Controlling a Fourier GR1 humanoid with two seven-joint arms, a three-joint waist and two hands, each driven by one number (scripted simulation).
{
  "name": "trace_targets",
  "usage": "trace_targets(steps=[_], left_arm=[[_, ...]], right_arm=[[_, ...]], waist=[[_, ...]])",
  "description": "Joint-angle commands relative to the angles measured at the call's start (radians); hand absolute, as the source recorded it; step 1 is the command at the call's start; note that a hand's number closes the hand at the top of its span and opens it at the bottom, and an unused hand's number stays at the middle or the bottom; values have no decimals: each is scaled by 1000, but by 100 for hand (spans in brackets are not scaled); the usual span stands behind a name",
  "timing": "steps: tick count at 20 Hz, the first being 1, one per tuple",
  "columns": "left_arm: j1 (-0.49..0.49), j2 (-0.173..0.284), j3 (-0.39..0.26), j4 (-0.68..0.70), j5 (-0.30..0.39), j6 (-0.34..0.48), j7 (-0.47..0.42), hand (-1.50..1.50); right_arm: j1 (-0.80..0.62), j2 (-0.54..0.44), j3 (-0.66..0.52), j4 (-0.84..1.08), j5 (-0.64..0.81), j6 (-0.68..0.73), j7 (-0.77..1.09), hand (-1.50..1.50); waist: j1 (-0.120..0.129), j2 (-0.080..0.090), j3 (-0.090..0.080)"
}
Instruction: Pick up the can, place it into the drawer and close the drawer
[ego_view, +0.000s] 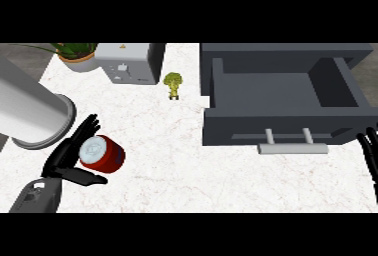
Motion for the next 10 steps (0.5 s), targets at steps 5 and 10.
trace_targets(steps=[5, 10], left_arm=[[-15, -30, -17, 5, 10, 24, 12, -150], [-62, -97, -43, 47, -19, 89, -19, -150]], right_arm=[[2, -27, -55, -31, -71, 39, 36, -150], [-60, -15, -33, 43, -13, 3, 16, -150]], waist=[[2, -1, 0], [2, 0, 0]])
